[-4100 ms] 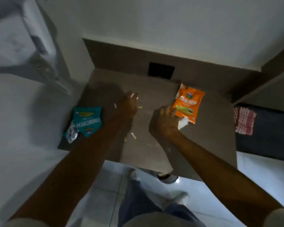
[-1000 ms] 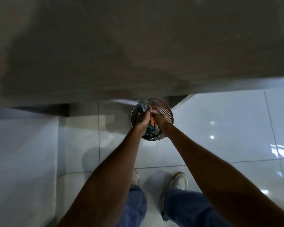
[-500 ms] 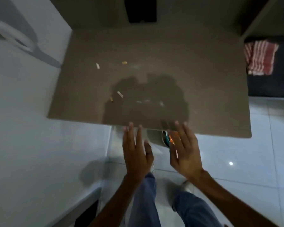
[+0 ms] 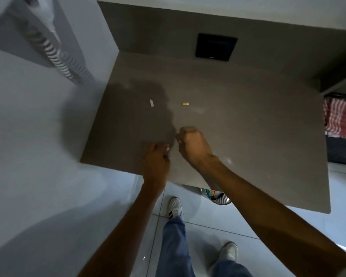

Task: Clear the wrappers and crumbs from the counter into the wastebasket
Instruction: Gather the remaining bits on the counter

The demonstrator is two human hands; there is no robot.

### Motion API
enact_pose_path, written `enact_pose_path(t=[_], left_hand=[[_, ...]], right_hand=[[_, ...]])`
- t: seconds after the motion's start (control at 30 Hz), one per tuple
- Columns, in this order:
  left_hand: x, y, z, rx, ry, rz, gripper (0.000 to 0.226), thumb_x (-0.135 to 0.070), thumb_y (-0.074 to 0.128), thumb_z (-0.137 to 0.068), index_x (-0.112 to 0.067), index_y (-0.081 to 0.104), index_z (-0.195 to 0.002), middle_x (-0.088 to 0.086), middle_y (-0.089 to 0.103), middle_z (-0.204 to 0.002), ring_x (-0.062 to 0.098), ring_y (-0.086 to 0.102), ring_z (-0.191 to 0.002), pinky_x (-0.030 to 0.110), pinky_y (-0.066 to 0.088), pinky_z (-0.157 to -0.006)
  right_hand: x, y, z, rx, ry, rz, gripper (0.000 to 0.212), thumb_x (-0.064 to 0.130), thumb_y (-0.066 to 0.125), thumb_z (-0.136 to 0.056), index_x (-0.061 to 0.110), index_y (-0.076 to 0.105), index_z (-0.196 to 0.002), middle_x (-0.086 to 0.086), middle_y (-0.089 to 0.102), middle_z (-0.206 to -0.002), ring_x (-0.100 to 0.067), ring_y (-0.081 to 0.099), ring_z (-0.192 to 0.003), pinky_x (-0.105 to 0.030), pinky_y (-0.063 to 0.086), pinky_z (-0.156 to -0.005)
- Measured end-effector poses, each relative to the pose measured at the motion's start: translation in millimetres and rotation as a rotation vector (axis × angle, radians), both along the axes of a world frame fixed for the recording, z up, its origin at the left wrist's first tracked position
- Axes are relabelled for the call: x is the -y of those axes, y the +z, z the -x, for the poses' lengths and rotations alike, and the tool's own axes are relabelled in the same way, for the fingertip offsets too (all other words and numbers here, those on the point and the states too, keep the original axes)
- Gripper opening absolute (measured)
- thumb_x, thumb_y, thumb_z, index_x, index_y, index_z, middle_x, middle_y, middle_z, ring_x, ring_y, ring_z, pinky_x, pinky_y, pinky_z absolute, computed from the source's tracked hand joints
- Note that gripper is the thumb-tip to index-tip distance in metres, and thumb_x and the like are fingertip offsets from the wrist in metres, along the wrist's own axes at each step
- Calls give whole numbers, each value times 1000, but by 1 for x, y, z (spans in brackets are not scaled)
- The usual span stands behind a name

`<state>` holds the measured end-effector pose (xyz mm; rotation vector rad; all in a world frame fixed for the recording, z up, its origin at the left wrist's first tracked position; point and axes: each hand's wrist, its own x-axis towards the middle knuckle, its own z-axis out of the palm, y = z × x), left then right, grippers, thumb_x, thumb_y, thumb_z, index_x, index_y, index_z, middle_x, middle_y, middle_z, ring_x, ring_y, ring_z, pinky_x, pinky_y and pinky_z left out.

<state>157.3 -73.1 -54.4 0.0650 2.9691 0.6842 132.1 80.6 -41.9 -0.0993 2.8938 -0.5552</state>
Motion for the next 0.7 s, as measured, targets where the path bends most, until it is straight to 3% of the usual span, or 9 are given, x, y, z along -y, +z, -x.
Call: enact_pose_path(t=[0.1,0.23,0.3,0.4,0.57,0.7], left_hand=[[-4,4,12,59,18,-28,23,-16,59,-105,-11,78,-116,12,73,-122,30,66,-116,45,55,-100],[-4,11,52,-72,73,-116,15,-17,62,-102,-10,73,-110,14,66,-121,30,64,-109,42,57,-95],[-7,12,90,-121,84,-140,19,-16,58,-103,-4,70,-114,17,64,-125,31,63,-115,41,54,-101],[-18,12,142,-32,67,-49,30,-14,49,-107,2,66,-126,24,64,-135,38,59,-131,44,44,-116],[-22,17,163,7,-35,191,31,-19,56,-100,-2,78,-112,23,77,-117,43,71,-113,48,54,-103],[-20,27,173,52,-69,245,35,-18,59,-100,-3,75,-127,23,73,-132,40,67,-126,43,49,-115]], right_hand=[[-5,5,26,-81,-78,-47,19,2,60,-86,9,72,-99,-14,69,-109,-35,61,-106,-37,51,-89],[-10,10,78,-286,-199,-18,21,1,65,-90,1,71,-110,-22,66,-113,-40,61,-104,-41,53,-81],[-10,3,97,-221,-173,-87,23,6,54,-99,2,70,-115,-19,64,-119,-38,61,-108,-42,52,-85],[-11,-3,101,-164,-108,-152,27,9,51,-101,3,72,-118,-16,67,-122,-34,63,-110,-41,53,-92],[-21,1,93,-128,-60,-191,23,6,56,-96,5,74,-111,-18,68,-116,-37,61,-108,-38,52,-90],[-35,8,76,-55,-117,-147,25,10,60,-91,6,75,-111,-18,70,-120,-36,65,-107,-34,48,-96]])
